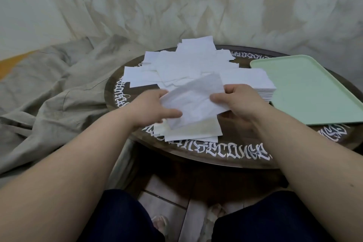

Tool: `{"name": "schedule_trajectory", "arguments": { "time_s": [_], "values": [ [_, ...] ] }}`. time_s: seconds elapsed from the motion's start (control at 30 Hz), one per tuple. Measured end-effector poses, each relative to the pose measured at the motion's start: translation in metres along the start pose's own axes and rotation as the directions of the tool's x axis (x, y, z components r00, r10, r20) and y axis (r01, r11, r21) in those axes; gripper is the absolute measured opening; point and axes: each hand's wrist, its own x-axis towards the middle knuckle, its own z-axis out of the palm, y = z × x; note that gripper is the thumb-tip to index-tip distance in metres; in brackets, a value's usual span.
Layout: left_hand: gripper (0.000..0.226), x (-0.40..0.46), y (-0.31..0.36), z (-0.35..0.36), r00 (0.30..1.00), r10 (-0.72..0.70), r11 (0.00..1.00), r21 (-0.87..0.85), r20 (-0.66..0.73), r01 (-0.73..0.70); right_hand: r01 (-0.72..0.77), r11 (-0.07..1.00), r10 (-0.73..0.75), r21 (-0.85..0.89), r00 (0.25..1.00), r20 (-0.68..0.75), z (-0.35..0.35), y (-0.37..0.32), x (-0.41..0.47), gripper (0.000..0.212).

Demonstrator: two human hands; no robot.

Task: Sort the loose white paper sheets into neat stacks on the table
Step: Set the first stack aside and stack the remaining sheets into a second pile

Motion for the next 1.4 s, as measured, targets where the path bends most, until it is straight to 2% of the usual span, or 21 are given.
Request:
{"name": "schedule_trajectory", "arguments": {
  "time_s": [0.07,0.1,0.17,0.23,0.3,0.4,0.53,0.63,0.73,0.87,0.97,1.03,1.07,1.1,1.17,1.3,1.4],
  "values": [
    [0.017,-0.005,-0.017,0.007,0.985,-0.117,0.988,-0.089,0.124,0.128,-0.073,0.997,0.073,-0.027,0.997,-0.017,-0.005,0.010,-0.002,0.012],
    [0.018,-0.005,-0.024,0.009,0.984,-0.135,0.987,-0.068,0.115,0.143,-0.077,0.989,0.073,-0.128,0.997,-0.039,-0.008,0.018,-0.001,0.012],
    [0.027,-0.001,-0.036,0.011,0.996,-0.088,0.985,0.151,-0.007,0.088,-0.066,0.915,0.032,-0.399,0.995,-0.093,-0.013,0.029,-0.001,0.022],
    [0.027,0.002,-0.042,0.011,0.989,-0.016,0.933,0.354,-0.145,0.067,-0.079,0.857,-0.001,-0.510,0.988,-0.156,-0.018,0.033,-0.002,0.027],
    [0.026,0.005,-0.045,0.011,0.977,0.043,0.899,0.435,-0.210,0.054,-0.094,0.878,-0.006,-0.470,0.978,-0.207,-0.023,0.034,0.001,0.022],
    [0.041,0.012,-0.048,0.017,0.984,0.100,0.857,0.515,-0.144,-0.012,-0.062,0.918,-0.054,-0.392,0.959,-0.279,-0.026,0.032,0.004,0.017],
    [0.057,0.019,-0.049,0.022,0.983,0.136,0.854,0.517,-0.121,-0.054,0.008,0.960,-0.115,-0.280,0.923,-0.368,-0.026,0.029,0.005,0.015],
    [0.049,0.021,-0.050,0.025,0.982,0.148,0.822,0.567,-0.120,-0.055,0.064,0.970,-0.157,-0.233,0.900,-0.407,-0.024,0.028,0.009,0.025],
    [0.036,0.023,-0.051,0.025,0.972,0.151,0.827,0.561,-0.180,-0.024,0.087,0.970,-0.177,-0.228,0.894,-0.413,-0.021,0.028,0.009,0.035],
    [0.029,0.023,-0.054,0.025,0.947,0.166,0.853,0.523,-0.274,0.002,0.108,0.975,-0.184,-0.195,0.883,-0.432,-0.020,0.027,0.008,0.022],
    [0.012,0.019,-0.051,0.018,0.895,0.347,0.808,0.574,-0.279,-0.135,0.123,0.979,-0.183,-0.162,0.877,-0.444,-0.021,0.027,0.007,0.018],
    [0.004,0.013,-0.053,0.014,0.850,0.500,0.701,0.653,-0.165,-0.286,0.132,0.985,-0.168,-0.109,0.877,-0.450,-0.020,0.026,0.007,0.016],
    [0.010,0.011,-0.058,0.013,0.838,0.538,0.647,0.682,-0.091,-0.341,0.136,0.987,-0.161,-0.087,0.877,-0.453,-0.019,0.026,0.008,0.015],
    [0.020,0.007,-0.064,0.014,0.839,0.543,0.614,0.697,-0.033,-0.370,0.136,0.988,-0.152,-0.069,0.880,-0.450,-0.017,0.026,0.009,0.013],
    [0.038,0.002,-0.076,0.014,0.882,0.470,0.636,0.691,0.006,-0.344,0.132,0.990,-0.139,-0.046,0.892,-0.431,-0.011,0.026,0.012,0.012],
    [0.028,0.001,-0.080,0.011,0.942,0.336,0.668,0.709,-0.018,-0.225,0.113,0.992,-0.126,-0.057,0.913,-0.388,0.000,0.029,0.016,0.020],
    [0.052,0.000,-0.080,0.011,0.967,0.255,0.682,0.713,-0.022,-0.163,0.110,0.994,-0.111,-0.024,0.923,-0.368,0.006,0.030,0.016,0.024]
  ]
}}
